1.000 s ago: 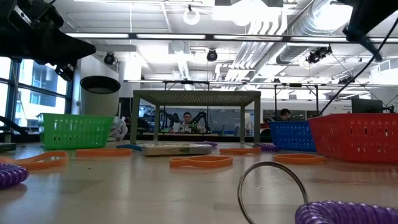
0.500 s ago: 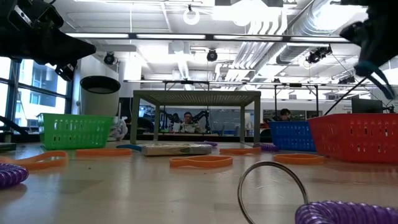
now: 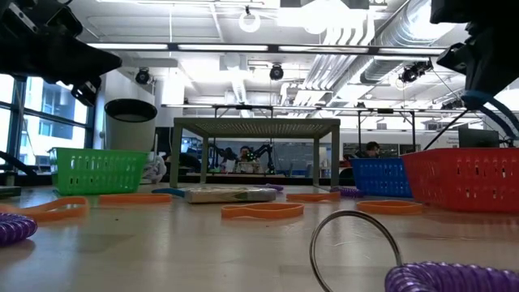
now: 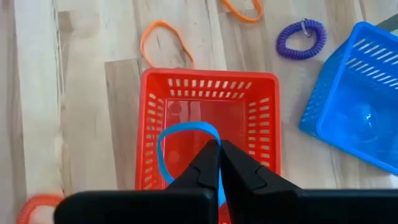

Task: Pick & Place Office Desk Supplies
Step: Put the blue rubberband into the red basket

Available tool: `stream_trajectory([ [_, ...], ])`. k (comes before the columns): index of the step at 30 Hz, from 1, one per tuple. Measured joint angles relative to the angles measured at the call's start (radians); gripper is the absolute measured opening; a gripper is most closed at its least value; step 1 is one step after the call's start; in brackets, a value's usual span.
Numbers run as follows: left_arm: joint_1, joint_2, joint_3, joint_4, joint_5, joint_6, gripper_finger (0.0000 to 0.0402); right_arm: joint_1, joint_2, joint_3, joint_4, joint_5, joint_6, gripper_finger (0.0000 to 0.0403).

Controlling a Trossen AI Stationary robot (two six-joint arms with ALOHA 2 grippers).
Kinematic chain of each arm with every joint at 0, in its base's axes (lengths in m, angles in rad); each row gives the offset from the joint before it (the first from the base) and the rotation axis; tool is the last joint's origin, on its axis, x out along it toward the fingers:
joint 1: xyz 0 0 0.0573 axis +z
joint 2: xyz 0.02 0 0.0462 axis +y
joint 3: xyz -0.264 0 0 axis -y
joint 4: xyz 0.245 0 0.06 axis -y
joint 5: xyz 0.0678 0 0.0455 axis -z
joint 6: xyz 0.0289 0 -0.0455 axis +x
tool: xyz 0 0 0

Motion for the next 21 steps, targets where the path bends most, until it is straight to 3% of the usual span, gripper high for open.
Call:
stream_trajectory([
  [12,0.000,0.000,0.000,0.000,0.011,0.002,0.0000,-0.087,0.107,0.000,-0.021,-0.075,0.120,0.0017],
  [21,0.000,0.000,-0.001,0.006,0.011,0.113,0.0000,-0.116,0.149,0.000,-0.023,-0.108,0.172,0.0111],
])
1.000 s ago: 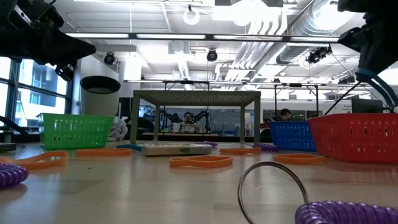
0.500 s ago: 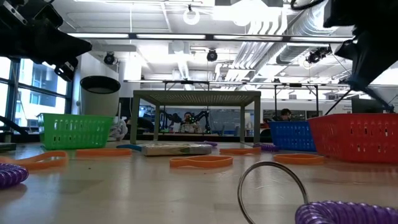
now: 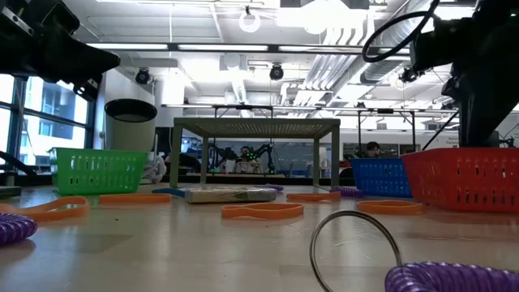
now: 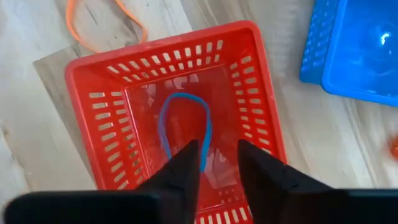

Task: Pick & Place Office Desk Supplies
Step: Put the blue rubberband into the red basket, then put the orange spring keychain into the blue basket

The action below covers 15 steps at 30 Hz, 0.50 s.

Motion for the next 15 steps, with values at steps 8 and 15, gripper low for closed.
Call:
stream_trajectory([
  [8,0.000,0.000,0.000,0.004,0.000,0.037,0.0000,-0.009,-0.022,0.028,-0.042,-0.027,-0.101,0.0192],
  [15,0.000,0.000,0.000,0.006,0.000,-0.016,0.0000,-0.053,-0.041,0.126,-0.272,-0.062,-0.083,0.0205],
])
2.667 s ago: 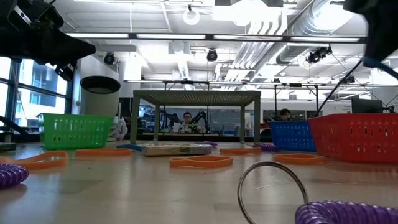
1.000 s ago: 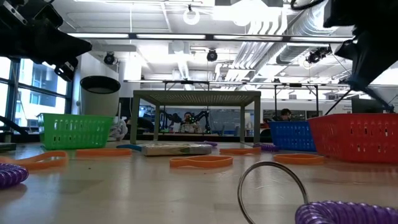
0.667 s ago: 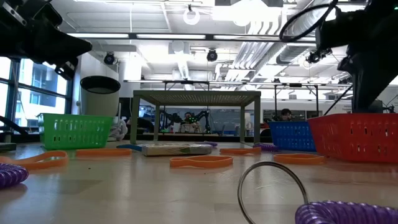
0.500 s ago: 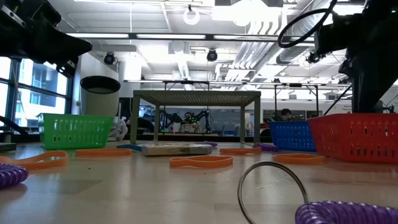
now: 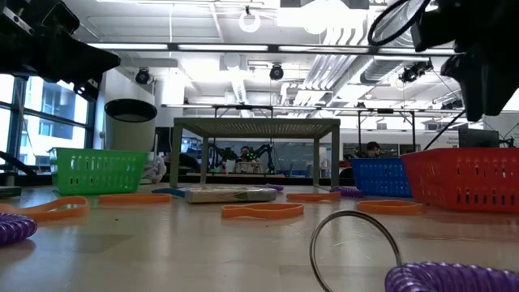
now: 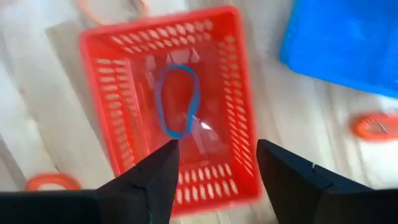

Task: Pick & Place Office Desk Supplies
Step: Put the orange spring keychain into the blue basket

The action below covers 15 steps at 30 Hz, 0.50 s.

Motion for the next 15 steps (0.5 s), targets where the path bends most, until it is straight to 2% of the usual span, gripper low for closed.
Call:
stream_trajectory([
  [5,0.000,0.000,0.000,0.001,0.000,-0.001,0.0000,-0.039,-0.008,0.014,-0.233,0.082,0.122,0.0205],
  [9,0.000,0.000,0.000,-0.001,0.000,-0.003,0.0000,-0.112,-0.021,0.014,-0.372,0.121,0.167,0.0205],
  [15,0.000,0.000,0.000,-0.001,0.000,0.006,0.0000,-0.283,-0.103,0.014,-0.319,0.130,0.026,0.0205],
])
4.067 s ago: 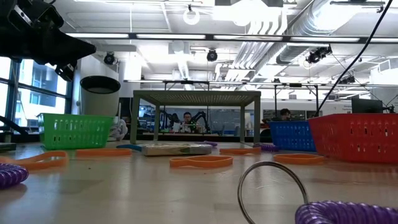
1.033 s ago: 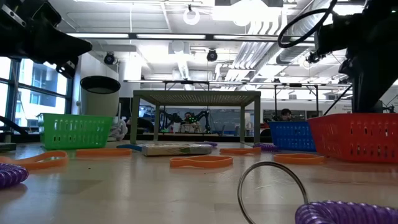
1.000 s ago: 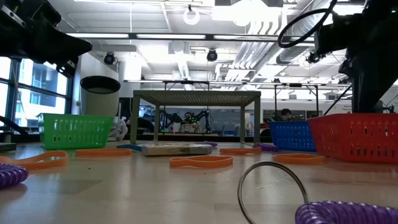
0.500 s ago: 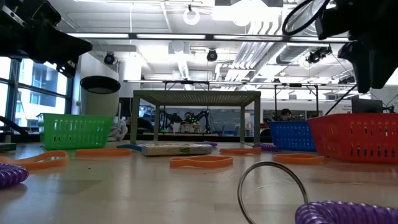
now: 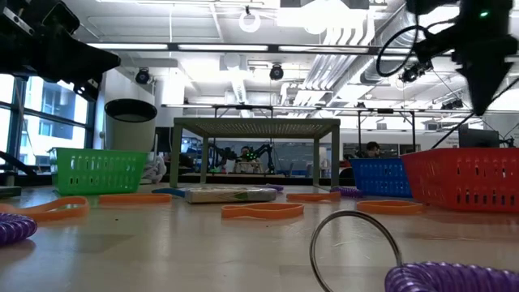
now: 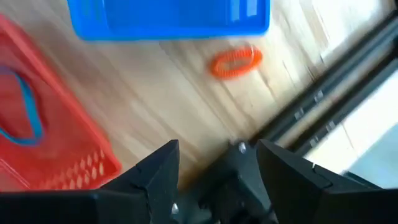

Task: Pick & Place Office Desk Supplies
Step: Put the orange spring keychain into the blue basket

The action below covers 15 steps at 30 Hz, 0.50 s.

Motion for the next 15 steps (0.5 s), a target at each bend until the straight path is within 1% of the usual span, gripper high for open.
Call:
stream_trajectory([
  [5,0.000,0.000,0.000,-0.003,0.000,-0.006,0.0000,-0.186,-0.061,0.000,0.065,-0.007,-0.118,0.0205],
  [9,0.000,0.000,0.000,-0.004,0.000,-0.006,0.0000,-0.330,-0.070,-0.001,0.099,-0.051,-0.210,0.0205],
  [12,0.000,0.000,0.000,-0.004,0.000,-0.006,0.0000,-0.410,-0.069,-0.022,0.151,-0.087,-0.330,0.0205],
  [15,0.000,0.000,0.000,-0.005,0.000,-0.006,0.0000,-0.466,-0.054,-0.067,0.185,-0.113,-0.419,0.0205],
])
